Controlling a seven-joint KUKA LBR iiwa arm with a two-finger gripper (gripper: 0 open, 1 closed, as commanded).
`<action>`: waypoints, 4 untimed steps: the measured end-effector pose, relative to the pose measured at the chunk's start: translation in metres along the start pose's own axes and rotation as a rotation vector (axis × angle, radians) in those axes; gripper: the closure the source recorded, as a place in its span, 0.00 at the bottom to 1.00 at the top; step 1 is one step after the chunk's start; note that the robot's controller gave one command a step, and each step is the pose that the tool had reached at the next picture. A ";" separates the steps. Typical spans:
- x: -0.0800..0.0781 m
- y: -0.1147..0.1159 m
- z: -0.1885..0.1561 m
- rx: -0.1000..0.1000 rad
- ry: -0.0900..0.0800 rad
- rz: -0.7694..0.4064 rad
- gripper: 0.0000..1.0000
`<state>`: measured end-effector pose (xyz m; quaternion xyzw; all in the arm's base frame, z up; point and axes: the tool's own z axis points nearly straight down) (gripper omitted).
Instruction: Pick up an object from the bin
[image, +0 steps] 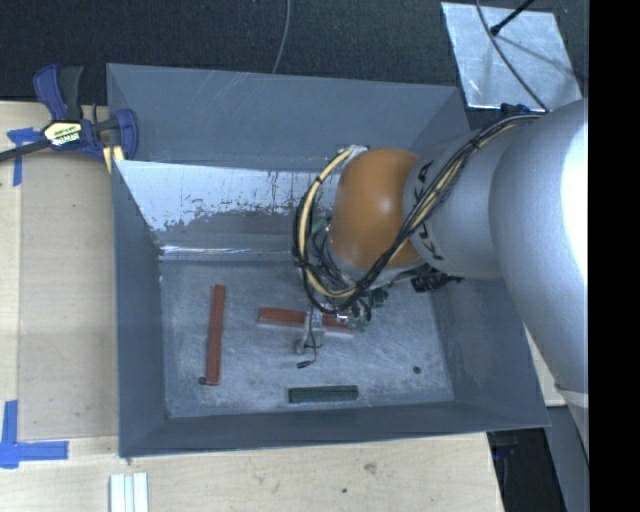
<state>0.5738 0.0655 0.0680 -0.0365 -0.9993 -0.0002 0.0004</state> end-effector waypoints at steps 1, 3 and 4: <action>-0.002 -0.002 -0.003 -0.002 -0.006 0.047 1.00; -0.001 -0.002 -0.005 -0.002 -0.004 0.054 1.00; 0.000 -0.003 -0.016 0.001 0.003 0.053 1.00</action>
Offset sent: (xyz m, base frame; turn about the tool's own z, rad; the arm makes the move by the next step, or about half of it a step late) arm 0.0000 0.0000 0.0000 0.0000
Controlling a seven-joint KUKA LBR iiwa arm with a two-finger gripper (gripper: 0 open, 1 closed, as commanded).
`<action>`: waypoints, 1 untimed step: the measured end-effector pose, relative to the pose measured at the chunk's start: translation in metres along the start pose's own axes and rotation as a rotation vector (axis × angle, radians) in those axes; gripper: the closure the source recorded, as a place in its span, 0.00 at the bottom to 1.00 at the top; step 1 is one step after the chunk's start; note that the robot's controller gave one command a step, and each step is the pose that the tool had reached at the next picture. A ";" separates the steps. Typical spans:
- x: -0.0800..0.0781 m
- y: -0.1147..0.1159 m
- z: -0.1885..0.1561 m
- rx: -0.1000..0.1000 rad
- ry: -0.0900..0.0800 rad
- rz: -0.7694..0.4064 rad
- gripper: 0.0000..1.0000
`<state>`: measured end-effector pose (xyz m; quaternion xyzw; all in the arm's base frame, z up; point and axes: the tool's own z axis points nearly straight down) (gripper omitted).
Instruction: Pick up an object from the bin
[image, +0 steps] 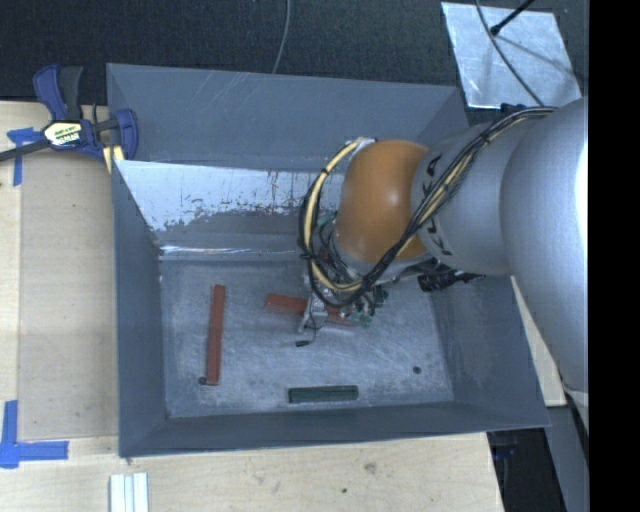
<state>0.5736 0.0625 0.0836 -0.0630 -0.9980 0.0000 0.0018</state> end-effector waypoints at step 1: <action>0.000 0.000 -0.018 0.000 -0.001 0.000 1.00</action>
Offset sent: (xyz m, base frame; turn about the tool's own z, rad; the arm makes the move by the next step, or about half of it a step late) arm 0.0000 -0.0002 0.0301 0.0000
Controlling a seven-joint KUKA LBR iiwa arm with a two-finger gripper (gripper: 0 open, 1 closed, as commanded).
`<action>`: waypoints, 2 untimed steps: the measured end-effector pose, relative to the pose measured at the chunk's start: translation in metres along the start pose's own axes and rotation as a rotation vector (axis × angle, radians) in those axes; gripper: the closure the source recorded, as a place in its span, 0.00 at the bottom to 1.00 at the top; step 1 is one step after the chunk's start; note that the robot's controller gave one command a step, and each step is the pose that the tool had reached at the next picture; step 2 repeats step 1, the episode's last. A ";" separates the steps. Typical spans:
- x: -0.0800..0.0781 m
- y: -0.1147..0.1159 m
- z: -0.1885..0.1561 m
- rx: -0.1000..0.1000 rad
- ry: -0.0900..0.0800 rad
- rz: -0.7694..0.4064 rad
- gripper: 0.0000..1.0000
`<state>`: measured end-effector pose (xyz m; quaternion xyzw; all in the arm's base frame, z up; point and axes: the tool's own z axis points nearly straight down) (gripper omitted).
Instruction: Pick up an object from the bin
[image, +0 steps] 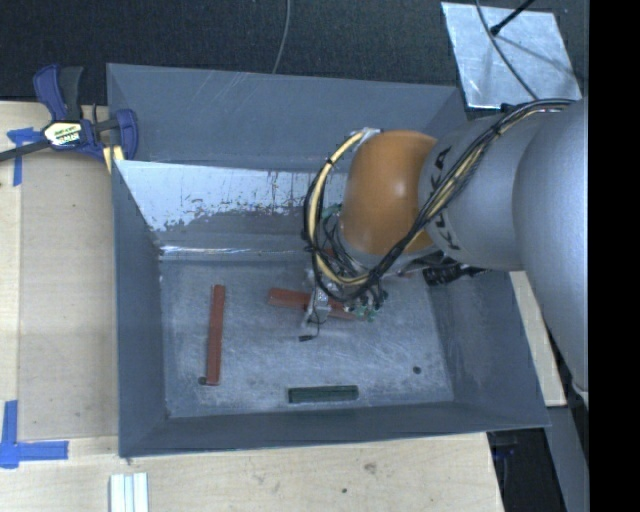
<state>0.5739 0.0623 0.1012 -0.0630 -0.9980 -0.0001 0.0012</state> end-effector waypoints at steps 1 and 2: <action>-0.001 0.000 -0.015 -0.001 -0.005 -0.001 1.00; -0.001 0.000 -0.015 -0.001 -0.005 -0.001 1.00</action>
Offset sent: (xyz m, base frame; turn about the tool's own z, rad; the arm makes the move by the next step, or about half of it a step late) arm -0.0001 -0.0001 0.0261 0.0000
